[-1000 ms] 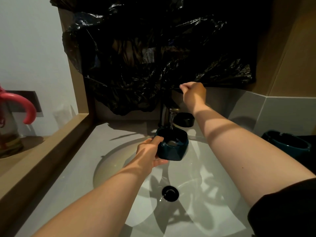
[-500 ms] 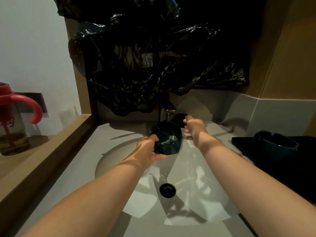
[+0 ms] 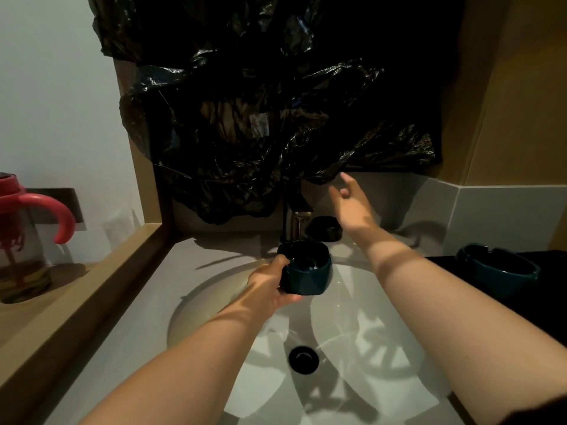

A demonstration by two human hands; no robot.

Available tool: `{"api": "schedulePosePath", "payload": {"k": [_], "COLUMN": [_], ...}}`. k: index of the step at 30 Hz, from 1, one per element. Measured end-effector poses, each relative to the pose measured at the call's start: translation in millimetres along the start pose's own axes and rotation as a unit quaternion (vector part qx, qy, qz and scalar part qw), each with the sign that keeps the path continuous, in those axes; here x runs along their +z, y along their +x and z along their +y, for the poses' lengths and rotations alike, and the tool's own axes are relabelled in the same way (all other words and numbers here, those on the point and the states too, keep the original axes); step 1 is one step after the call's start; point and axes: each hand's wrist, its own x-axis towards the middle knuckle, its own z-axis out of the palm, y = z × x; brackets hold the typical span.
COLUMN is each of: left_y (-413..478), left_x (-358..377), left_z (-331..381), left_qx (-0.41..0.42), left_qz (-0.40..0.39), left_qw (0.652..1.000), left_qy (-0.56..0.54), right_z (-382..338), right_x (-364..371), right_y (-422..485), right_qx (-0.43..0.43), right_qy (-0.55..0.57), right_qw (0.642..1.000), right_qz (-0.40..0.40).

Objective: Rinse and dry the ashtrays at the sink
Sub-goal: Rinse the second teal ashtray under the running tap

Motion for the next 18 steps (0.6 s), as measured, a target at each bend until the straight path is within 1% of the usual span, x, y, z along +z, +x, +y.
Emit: {"api": "schedulePosePath", "payload": {"k": [3,4,7,10,18], "left_y": [4.7,4.9,7.0,8.9,10.7], "left_x": [-1.1,-1.1,-0.3,-0.8,-4.2], "left_z": [-1.2,-1.2,-1.1,-1.9,-0.7], "left_qx": [0.006,0.005,0.004,0.006,0.007], "left_qz": [0.002,0.000,0.003,0.005,0.015], "left_qw": [1.000,1.000,1.000,1.000,0.999], "left_qy": [-0.007,-0.014,-0.025,-0.011,-0.030], "right_z": [-11.7,-14.9,-20.2,-20.4,-24.1], "right_x": [17.6,21.8,29.6,32.5,31.8], "right_y": [14.4,16.9,26.1,34.0,37.9], "right_qx": [0.000,-0.009,-0.039,-0.038,-0.048], "right_qy": [-0.034,-0.042,-0.062,-0.078,-0.086], "right_qw": [0.998,0.998,0.997,0.996,0.995], "right_qz": [-0.051,-0.049,-0.007,0.018,0.020]}}
